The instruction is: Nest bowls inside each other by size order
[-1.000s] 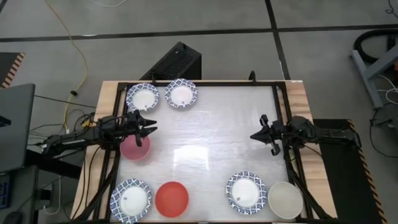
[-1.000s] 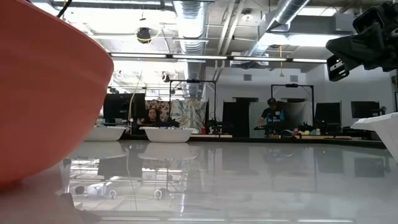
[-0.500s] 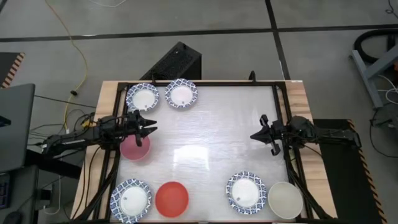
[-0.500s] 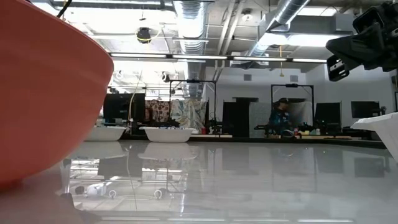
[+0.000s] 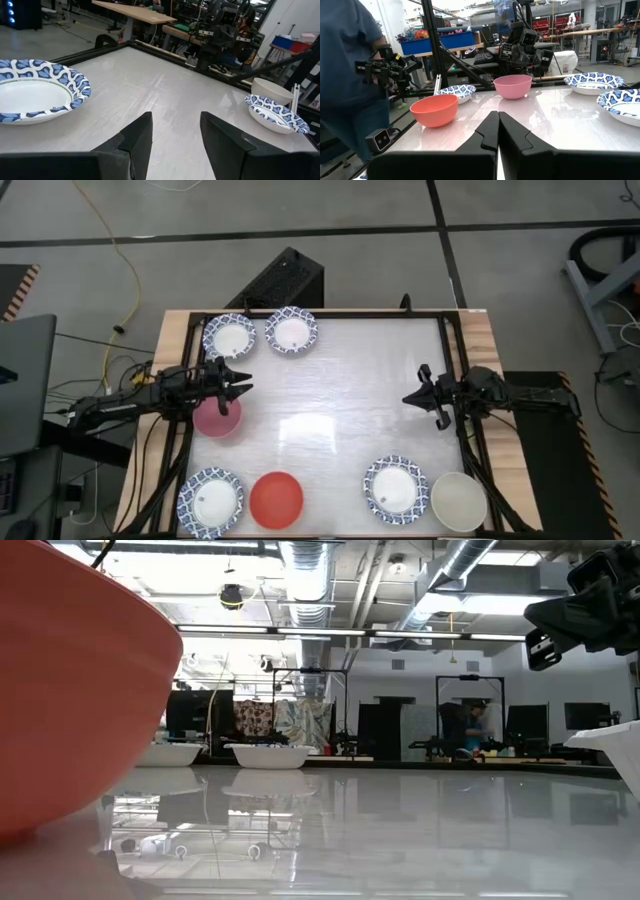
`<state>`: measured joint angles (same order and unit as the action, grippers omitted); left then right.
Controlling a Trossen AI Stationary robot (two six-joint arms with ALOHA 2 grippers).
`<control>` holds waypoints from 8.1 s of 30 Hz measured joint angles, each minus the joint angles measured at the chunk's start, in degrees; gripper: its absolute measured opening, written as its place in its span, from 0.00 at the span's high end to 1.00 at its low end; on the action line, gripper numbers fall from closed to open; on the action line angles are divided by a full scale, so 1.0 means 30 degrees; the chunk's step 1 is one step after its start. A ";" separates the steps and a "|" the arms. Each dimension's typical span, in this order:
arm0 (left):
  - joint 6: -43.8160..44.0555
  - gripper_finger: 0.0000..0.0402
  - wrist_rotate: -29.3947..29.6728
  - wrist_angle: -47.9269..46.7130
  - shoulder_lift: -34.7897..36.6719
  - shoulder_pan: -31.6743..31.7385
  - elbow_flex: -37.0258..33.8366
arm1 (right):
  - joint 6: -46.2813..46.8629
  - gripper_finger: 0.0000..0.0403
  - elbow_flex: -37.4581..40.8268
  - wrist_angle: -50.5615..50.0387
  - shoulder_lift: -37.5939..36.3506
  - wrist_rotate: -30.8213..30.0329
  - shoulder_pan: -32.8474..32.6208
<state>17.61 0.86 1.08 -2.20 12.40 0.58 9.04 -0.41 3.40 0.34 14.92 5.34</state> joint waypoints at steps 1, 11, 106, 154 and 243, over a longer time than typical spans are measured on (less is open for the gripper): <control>0.0006 0.61 0.0000 0.0000 -0.0003 0.0000 0.0000 | -0.0004 0.93 -0.0005 0.0000 -0.0002 0.0005 -0.0006; 0.1298 0.61 0.0153 0.0046 -0.0007 0.0007 0.0000 | 0.0000 0.93 0.0002 0.0000 0.0005 0.0005 -0.0004; 0.1026 0.61 0.6935 -2.3762 -2.4851 1.2195 2.3802 | 0.4811 0.61 -1.2784 0.0083 1.2132 -0.8152 0.0854; -0.0052 0.44 0.7690 -1.5821 -2.5886 0.4923 1.6294 | 0.4976 0.48 -1.2806 0.0747 1.5557 -0.8058 -0.0342; -0.6493 0.73 0.8165 -1.3112 -2.8667 0.6225 1.3913 | 0.5982 0.48 -1.2806 0.0437 1.5640 -0.8038 -0.0102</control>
<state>-1.87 25.36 -38.25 -88.20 31.08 42.32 26.98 -38.83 4.71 47.27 -9.19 5.04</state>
